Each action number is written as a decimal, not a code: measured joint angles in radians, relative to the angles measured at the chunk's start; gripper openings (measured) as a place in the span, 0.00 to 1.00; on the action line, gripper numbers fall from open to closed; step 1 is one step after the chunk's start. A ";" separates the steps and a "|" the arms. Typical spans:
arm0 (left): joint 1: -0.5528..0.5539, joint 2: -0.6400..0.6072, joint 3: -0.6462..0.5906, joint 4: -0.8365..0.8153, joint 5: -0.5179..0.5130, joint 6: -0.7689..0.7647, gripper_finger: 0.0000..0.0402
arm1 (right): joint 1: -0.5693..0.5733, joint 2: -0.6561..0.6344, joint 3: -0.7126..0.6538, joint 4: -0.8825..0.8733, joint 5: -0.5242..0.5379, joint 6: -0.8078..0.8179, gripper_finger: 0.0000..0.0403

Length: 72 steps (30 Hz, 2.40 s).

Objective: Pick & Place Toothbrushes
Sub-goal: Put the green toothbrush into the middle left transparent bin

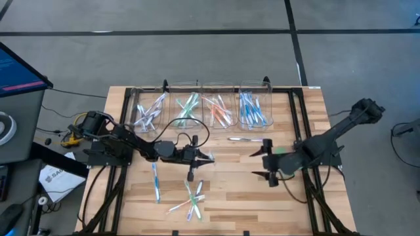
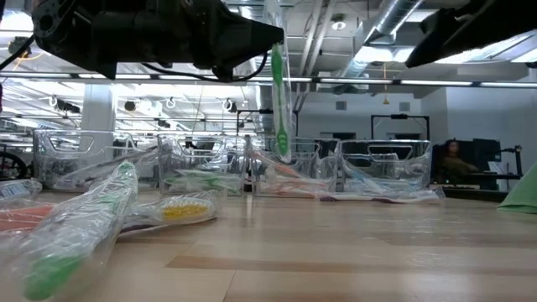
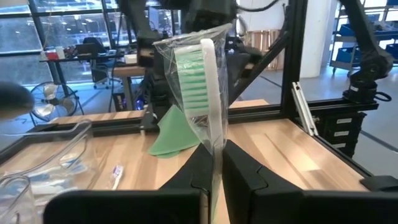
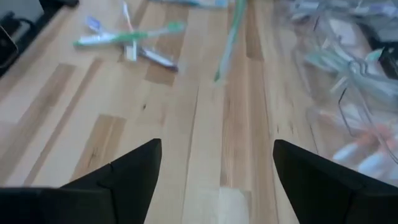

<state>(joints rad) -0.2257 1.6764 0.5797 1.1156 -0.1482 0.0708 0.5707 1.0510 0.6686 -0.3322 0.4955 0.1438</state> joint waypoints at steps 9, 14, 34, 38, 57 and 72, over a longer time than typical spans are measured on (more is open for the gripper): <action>-0.005 0.000 0.000 0.001 0.000 -0.004 0.02 | -0.046 -0.186 -0.401 0.577 -0.137 -0.094 0.75; -0.005 0.000 0.000 0.002 -0.002 -0.004 0.02 | -0.131 -0.170 -0.570 0.918 -0.264 -0.149 0.75; 0.005 0.000 0.000 0.002 -0.017 -0.003 0.02 | -0.359 0.140 -0.629 1.234 -0.550 -0.153 0.75; 0.005 0.000 0.000 0.002 -0.017 -0.002 0.02 | -0.366 0.221 -0.629 1.357 -0.600 -0.173 0.75; 0.005 0.000 0.000 -0.012 -0.016 -0.002 0.02 | -0.390 0.364 -0.629 1.537 -0.603 -0.178 0.75; 0.004 -0.041 0.001 -0.099 -0.146 -0.008 0.02 | -0.390 0.364 -0.628 1.515 -0.603 -0.170 0.75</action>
<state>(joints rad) -0.2214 1.6355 0.5804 1.0168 -0.2939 0.0627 0.1806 1.4155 0.0402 1.1831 -0.1074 -0.0261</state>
